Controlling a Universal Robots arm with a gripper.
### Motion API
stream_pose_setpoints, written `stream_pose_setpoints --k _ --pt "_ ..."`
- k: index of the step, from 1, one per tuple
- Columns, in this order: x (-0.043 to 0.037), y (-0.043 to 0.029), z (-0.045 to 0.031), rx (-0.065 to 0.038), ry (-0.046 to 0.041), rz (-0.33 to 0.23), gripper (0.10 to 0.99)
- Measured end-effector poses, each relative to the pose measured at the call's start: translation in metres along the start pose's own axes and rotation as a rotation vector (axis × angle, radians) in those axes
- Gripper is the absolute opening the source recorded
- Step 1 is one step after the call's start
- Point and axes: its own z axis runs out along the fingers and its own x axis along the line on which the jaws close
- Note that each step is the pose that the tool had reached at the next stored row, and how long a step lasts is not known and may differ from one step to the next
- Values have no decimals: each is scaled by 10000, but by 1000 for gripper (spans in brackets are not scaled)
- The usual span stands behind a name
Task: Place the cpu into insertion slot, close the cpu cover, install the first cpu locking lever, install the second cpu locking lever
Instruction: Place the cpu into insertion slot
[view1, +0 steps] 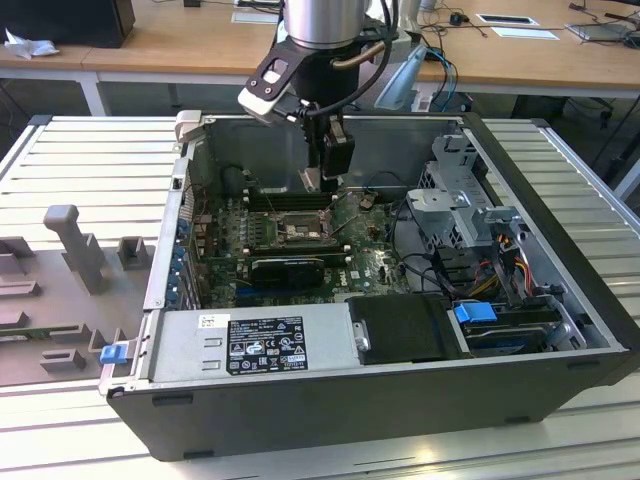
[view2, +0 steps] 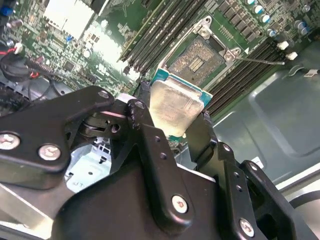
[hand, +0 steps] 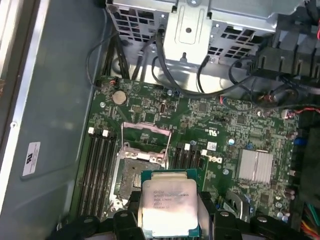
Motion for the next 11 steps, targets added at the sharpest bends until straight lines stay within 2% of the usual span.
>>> stream_pose_setpoints --k 5,11 --pt "-1 -6 55 -9 -66 828 529" --pt "9 -35 160 -14 -99 1248 529"
